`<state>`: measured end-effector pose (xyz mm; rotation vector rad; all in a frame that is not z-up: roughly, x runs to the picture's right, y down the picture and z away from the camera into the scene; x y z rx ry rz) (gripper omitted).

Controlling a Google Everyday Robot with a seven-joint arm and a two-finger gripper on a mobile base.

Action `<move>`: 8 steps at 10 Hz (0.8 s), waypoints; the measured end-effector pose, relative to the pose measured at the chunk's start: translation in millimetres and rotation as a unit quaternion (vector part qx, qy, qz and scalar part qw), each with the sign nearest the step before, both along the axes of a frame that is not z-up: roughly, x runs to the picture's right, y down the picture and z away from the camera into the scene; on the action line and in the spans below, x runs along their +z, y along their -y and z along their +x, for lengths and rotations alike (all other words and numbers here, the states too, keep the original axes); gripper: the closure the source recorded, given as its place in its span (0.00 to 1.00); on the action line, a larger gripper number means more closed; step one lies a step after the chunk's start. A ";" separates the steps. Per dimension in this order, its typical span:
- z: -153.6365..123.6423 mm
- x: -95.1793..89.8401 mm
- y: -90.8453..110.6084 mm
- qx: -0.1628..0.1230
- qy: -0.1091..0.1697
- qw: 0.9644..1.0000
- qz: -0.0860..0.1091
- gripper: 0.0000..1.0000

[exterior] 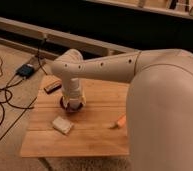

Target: Pick up the ceramic cup

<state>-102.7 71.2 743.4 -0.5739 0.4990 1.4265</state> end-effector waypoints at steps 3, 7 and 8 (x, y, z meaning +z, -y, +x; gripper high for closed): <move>8.0 22.7 22.3 -0.006 -0.002 1.000 0.005 0.35; 19.8 58.4 43.0 -0.004 -0.005 1.000 0.005 0.35; 22.0 69.7 45.9 -0.003 -0.006 1.000 0.004 0.35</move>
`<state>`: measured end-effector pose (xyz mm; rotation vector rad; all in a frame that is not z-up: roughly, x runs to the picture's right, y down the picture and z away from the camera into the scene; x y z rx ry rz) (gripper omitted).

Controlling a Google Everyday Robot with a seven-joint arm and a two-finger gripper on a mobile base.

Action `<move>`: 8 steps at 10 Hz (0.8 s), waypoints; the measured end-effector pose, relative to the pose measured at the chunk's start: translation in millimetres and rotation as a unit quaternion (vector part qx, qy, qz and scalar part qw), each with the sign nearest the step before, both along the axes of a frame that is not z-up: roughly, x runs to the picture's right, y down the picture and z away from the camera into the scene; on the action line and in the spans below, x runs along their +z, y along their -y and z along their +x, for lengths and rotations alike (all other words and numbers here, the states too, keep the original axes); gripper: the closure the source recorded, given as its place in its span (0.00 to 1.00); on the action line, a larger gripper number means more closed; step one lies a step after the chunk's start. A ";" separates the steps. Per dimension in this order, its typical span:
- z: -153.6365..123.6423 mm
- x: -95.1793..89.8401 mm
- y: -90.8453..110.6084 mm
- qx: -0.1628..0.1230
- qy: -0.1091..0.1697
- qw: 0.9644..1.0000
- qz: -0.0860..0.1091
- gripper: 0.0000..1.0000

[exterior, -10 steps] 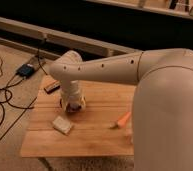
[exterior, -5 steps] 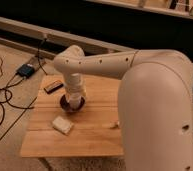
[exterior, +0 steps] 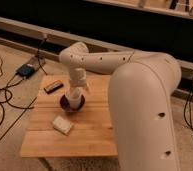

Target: Pick up the ceramic cup

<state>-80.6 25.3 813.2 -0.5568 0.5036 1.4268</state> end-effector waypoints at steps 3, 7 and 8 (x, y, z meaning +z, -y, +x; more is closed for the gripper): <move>2.4 26.3 0.9 0.003 -0.002 1.000 -0.007 0.35; 2.7 53.1 -12.1 0.006 -0.002 1.000 -0.028 0.39; 3.3 57.2 -15.1 0.007 0.000 0.999 -0.032 0.48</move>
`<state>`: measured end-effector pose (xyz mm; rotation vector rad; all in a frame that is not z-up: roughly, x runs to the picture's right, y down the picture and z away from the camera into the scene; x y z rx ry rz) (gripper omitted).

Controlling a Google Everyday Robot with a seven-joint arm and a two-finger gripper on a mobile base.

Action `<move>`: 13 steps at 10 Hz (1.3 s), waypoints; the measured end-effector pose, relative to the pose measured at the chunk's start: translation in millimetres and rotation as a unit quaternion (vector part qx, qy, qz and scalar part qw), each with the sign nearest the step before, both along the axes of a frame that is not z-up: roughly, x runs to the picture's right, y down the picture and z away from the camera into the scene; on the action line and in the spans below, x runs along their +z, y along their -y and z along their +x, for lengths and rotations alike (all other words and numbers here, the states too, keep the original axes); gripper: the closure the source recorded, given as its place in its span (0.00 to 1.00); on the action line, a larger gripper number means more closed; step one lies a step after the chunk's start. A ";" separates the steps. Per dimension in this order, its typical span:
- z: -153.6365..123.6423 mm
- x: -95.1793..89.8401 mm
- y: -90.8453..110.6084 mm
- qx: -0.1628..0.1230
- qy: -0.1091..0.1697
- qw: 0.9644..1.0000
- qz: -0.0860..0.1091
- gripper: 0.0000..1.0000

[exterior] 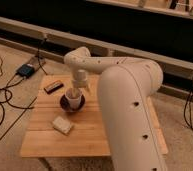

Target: Pick up the ceramic cup

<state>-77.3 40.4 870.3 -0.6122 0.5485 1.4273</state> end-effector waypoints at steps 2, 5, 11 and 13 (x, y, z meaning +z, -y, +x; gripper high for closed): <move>-1.5 2.6 0.7 0.007 0.009 1.000 -0.003 0.70; -15.5 -13.9 12.0 0.040 0.047 0.998 -0.011 0.99; 4.1 -66.8 60.5 0.104 0.087 0.991 0.007 1.00; 17.7 -84.2 74.6 0.118 0.096 0.988 0.022 1.00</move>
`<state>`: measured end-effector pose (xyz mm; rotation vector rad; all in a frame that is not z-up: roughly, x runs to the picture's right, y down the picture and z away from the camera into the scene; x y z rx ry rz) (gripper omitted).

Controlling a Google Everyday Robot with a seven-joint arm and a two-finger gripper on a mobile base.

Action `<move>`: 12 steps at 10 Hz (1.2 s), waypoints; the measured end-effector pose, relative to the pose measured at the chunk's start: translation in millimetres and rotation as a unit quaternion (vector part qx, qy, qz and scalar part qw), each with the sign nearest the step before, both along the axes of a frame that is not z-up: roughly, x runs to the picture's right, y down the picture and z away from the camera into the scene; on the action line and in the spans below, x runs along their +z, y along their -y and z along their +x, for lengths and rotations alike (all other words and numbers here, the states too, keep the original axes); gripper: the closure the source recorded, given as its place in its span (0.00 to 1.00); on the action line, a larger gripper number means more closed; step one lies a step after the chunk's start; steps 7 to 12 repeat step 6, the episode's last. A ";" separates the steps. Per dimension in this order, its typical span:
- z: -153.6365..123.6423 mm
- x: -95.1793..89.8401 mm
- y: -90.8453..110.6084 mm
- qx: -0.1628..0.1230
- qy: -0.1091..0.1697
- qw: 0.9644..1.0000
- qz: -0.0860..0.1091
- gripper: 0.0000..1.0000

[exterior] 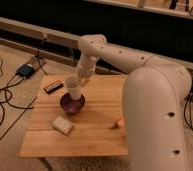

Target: Pick up the ceramic cup

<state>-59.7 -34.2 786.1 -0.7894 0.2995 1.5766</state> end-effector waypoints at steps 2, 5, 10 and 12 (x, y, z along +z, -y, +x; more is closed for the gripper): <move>13.8 -17.1 7.4 0.010 0.006 1.000 0.012 1.00; 24.0 -32.5 5.5 0.014 0.011 1.000 0.018 1.00; 24.4 -35.7 3.2 0.012 0.013 1.000 0.018 1.00; 24.4 -35.7 3.2 0.012 0.013 1.000 0.018 1.00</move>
